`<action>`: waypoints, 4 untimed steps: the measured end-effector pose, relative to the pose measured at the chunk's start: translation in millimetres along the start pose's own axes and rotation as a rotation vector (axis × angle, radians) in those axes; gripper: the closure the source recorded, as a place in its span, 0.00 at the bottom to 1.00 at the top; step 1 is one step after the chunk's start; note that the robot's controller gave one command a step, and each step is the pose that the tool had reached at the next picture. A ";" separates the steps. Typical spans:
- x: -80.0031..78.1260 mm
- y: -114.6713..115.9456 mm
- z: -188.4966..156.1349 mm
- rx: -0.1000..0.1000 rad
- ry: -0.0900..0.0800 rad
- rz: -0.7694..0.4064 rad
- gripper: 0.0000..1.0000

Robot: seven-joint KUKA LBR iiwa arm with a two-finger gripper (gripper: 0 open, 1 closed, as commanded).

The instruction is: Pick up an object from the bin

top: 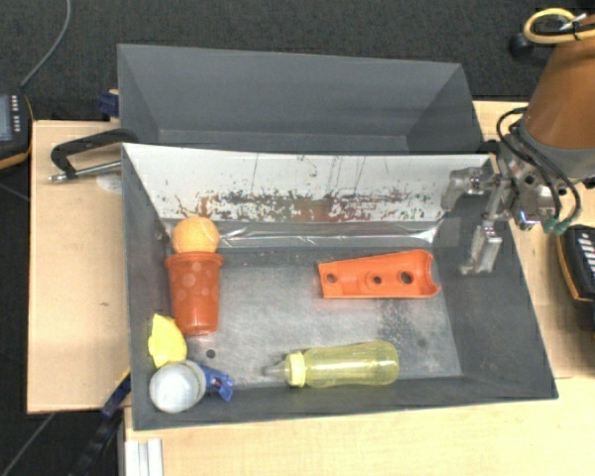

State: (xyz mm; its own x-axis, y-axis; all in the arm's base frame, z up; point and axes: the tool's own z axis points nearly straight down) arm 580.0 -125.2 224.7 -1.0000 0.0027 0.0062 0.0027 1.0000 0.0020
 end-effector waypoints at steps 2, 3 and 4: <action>7.7 31.8 52.3 0.001 -0.010 0.022 0.00; -1.0 50.2 93.5 0.001 -0.006 -0.132 0.00; -12.9 69.2 130.9 0.001 -0.011 -0.178 0.00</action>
Offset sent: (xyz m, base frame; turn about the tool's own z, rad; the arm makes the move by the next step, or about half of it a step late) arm -0.0185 0.0586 -0.1032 0.0393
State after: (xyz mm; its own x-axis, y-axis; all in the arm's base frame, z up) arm 592.2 -55.8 93.9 -0.9847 -0.1744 -0.0052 -0.1744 0.9847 0.0008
